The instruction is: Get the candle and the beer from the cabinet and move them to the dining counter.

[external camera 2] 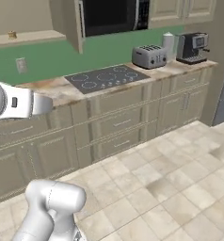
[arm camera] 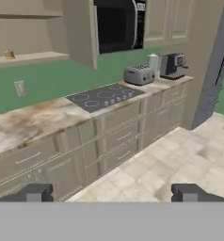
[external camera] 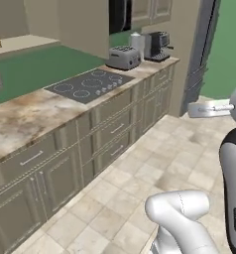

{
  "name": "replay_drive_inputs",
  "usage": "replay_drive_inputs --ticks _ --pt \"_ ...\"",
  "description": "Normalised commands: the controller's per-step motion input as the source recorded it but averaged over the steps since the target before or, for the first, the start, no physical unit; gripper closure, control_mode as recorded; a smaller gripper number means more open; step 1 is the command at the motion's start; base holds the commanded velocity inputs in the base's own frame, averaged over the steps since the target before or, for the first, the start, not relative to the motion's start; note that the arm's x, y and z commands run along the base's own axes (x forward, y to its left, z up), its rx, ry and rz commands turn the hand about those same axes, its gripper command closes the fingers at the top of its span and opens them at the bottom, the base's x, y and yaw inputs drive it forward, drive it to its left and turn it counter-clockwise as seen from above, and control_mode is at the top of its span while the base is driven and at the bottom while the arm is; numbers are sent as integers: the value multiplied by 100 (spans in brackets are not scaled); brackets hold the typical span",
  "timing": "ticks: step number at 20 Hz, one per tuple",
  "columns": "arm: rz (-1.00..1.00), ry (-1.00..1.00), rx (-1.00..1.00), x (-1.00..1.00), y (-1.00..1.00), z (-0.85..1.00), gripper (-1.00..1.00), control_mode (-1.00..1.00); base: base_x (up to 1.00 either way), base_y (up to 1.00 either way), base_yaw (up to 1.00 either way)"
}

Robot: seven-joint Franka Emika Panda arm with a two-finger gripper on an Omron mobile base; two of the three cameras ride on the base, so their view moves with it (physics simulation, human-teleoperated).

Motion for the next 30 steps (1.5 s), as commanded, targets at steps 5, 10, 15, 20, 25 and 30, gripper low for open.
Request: replay_drive_inputs --ticks 5,10,15,20,25,30 --pt "0 0 0 0 0 0 -100 100 67 0 81" --pt "0 0 0 0 0 0 -100 100 82 2 73" --pt "0 0 0 0 0 0 -100 100 99 -3 33" --pt "0 0 0 0 0 0 -100 100 85 -23 -8" --pt "0 0 0 0 0 0 -100 100 97 -2 -5" --pt "0 0 0 0 0 0 -100 100 100 -6 16"
